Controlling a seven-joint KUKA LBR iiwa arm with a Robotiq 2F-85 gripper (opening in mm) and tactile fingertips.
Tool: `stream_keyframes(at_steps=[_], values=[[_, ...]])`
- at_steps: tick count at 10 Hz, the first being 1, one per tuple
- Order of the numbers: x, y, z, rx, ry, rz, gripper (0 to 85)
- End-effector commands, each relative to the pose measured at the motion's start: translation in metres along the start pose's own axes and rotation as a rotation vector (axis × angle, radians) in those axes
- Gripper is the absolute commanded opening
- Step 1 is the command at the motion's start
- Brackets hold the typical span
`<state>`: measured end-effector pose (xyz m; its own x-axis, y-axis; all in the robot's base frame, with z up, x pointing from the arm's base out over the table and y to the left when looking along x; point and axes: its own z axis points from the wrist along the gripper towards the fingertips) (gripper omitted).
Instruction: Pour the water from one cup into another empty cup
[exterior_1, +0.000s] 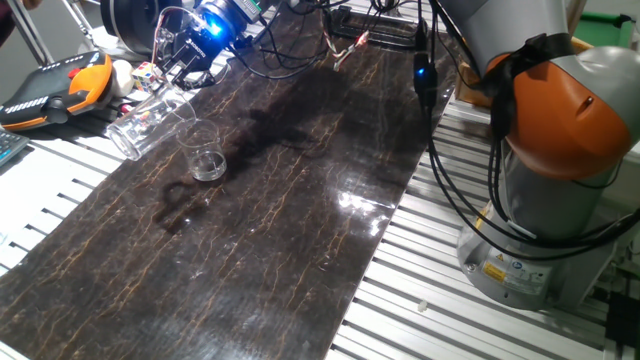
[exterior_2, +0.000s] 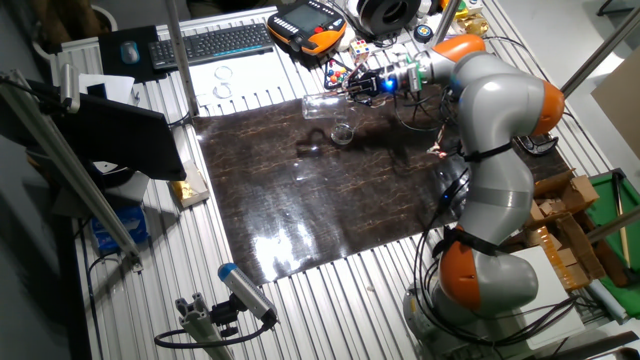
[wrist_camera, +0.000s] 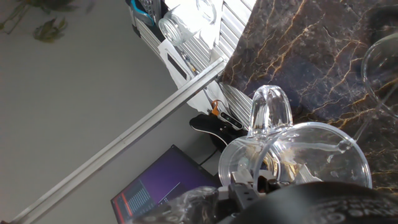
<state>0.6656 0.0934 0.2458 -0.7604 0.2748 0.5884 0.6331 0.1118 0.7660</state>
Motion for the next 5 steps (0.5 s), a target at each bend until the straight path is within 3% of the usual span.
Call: stream_keyframes(at_steps=[1,5], values=[[0.0,0.0,-0.001,-0.001,0.001,0.0,0.7],[-0.0003,0.0012,-0.0049,0.0,0.002,-0.009,0.7]])
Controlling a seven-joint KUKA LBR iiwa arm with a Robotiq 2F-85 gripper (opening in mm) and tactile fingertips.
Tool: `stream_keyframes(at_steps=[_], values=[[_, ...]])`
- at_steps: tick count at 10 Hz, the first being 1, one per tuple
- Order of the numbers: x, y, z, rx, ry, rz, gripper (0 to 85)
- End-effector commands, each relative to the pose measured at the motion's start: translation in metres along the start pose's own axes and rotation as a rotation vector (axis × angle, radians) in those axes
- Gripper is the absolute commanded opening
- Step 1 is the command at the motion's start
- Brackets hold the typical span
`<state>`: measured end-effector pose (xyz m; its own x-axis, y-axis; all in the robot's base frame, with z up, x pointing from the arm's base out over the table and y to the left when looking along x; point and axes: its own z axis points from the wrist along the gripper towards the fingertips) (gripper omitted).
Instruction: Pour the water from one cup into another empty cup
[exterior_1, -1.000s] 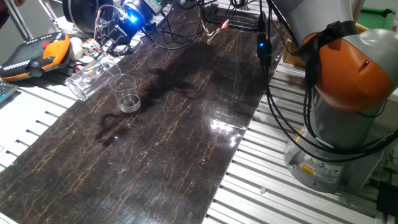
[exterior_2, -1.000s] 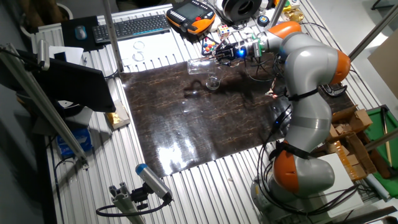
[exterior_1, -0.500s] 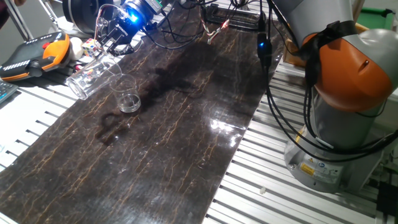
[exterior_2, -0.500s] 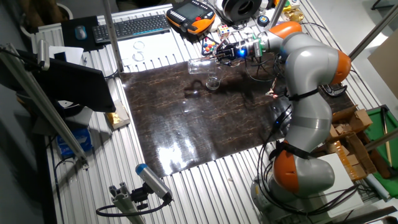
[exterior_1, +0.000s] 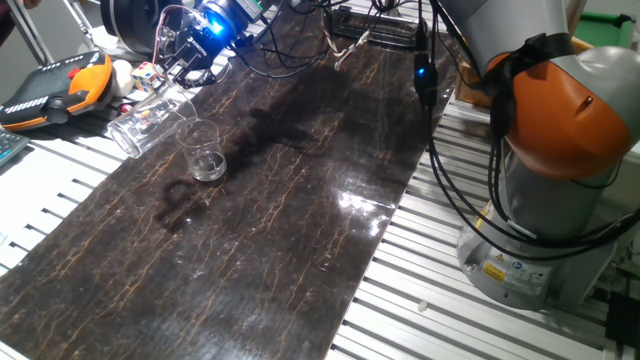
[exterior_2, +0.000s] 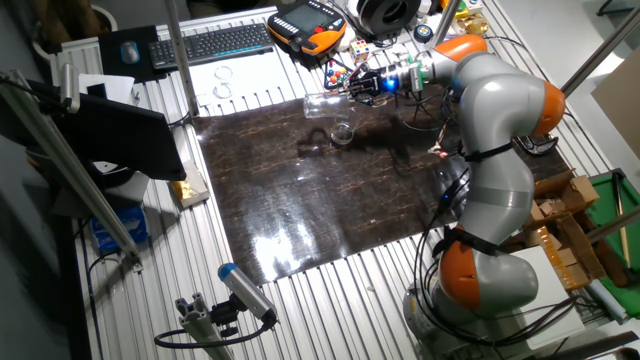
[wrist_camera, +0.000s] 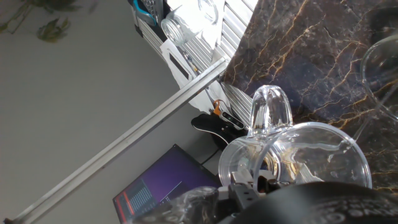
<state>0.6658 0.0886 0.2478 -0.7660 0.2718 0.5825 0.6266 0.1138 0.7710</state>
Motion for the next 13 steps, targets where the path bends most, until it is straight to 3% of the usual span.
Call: stream_keyframes(at_steps=[1,13], values=[[-0.0001,0.0001,-0.0003,-0.004,-0.001,0.001,0.7],[0.002,0.0017,-0.0065,-0.024,0.002,0.009,0.7]])
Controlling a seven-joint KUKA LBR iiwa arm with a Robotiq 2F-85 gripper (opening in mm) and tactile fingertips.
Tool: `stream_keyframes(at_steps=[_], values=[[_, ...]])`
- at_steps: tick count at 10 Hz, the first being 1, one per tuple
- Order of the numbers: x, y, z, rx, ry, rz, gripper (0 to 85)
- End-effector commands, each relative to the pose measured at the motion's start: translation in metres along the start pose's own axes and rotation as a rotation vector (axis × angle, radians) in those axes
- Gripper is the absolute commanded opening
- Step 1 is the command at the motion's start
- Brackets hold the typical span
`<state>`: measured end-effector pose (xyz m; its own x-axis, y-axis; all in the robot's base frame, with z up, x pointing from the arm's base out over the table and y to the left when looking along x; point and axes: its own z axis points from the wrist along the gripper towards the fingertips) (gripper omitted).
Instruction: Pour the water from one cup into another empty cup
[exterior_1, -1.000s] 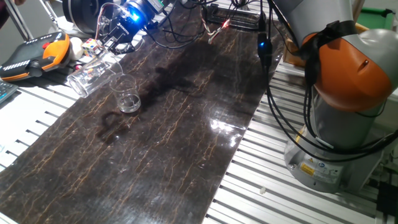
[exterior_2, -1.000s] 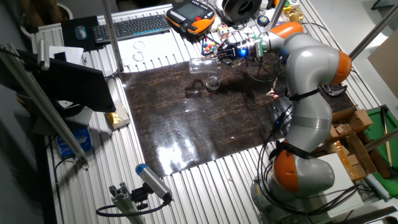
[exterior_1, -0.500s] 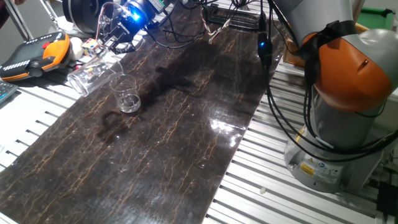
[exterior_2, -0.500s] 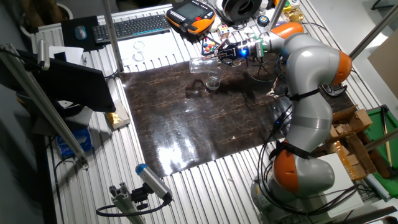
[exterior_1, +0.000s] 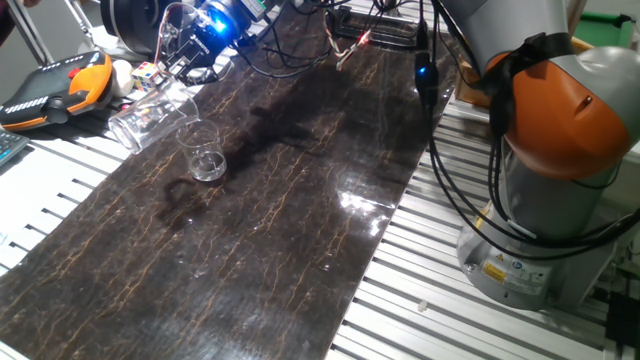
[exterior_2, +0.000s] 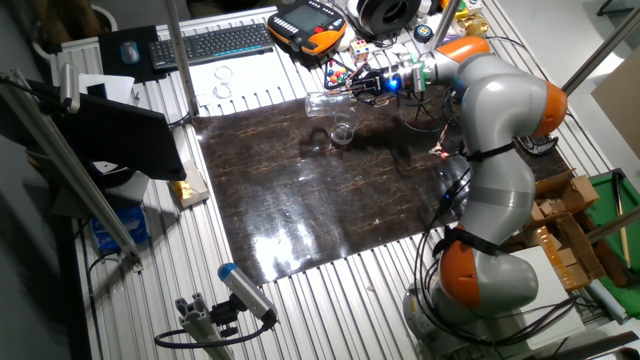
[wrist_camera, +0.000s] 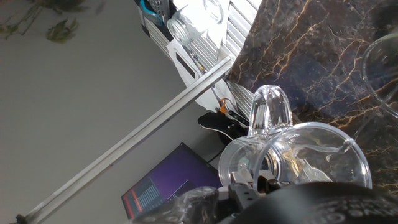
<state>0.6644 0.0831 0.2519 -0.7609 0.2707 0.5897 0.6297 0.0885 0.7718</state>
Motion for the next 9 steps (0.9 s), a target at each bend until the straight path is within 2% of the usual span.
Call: stream_keyframes(at_steps=[1,4,6,7,9], values=[[0.0,0.0,0.0,0.0,0.0,0.0,0.7],[0.001,0.001,-0.001,0.011,-0.007,0.001,0.7],[0.004,0.002,0.0,0.023,-0.025,0.005,0.7],[0.006,0.003,0.001,0.032,-0.035,0.006,0.7],[0.013,0.008,0.005,0.075,-0.078,0.011,0.7]])
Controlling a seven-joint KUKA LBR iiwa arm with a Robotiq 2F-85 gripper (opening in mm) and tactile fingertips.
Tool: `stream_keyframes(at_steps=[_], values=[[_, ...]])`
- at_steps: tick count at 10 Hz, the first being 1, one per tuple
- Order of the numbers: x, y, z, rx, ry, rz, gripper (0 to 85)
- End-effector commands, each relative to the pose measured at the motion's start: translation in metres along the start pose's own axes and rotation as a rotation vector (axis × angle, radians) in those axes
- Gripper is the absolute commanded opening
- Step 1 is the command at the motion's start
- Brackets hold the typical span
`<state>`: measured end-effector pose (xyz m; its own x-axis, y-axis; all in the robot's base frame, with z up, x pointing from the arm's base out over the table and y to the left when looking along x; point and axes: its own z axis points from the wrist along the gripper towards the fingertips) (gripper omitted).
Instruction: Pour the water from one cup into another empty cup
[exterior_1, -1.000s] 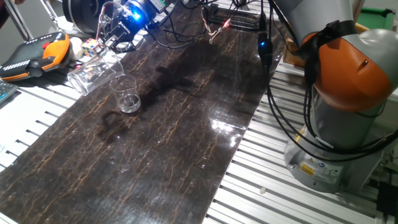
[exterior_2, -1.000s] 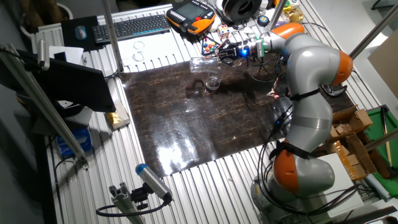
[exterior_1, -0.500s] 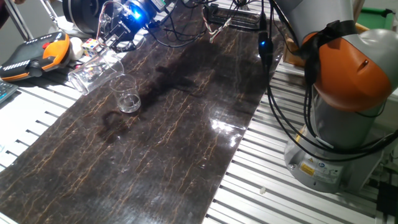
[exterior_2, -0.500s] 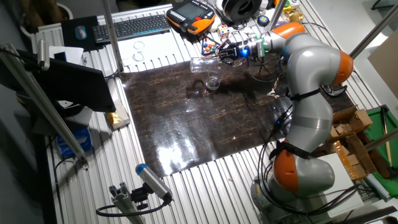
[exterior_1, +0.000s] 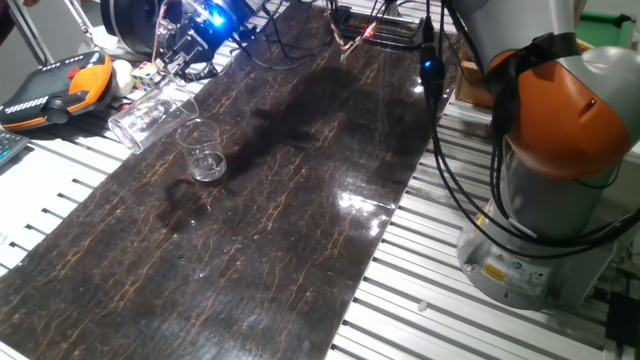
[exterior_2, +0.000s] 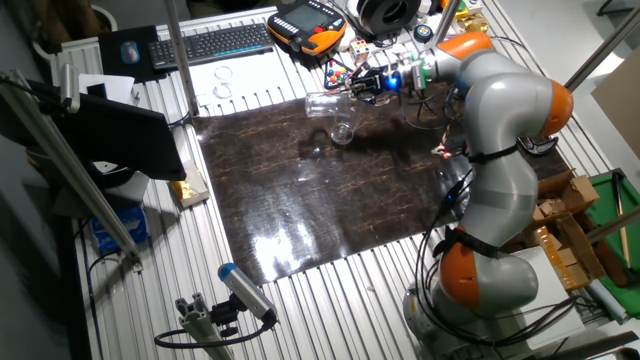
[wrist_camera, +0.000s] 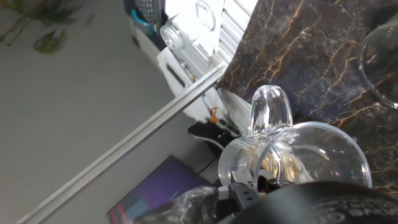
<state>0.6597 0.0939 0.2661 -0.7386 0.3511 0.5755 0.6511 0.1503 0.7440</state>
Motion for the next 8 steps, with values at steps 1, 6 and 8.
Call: stream_keyframes(at_steps=[1,6,8], values=[[0.003,0.003,0.002,0.018,-0.017,0.007,0.7],[0.023,0.017,0.021,0.111,-0.124,0.063,0.7],[0.028,0.02,0.027,0.14,-0.155,0.092,0.7]])
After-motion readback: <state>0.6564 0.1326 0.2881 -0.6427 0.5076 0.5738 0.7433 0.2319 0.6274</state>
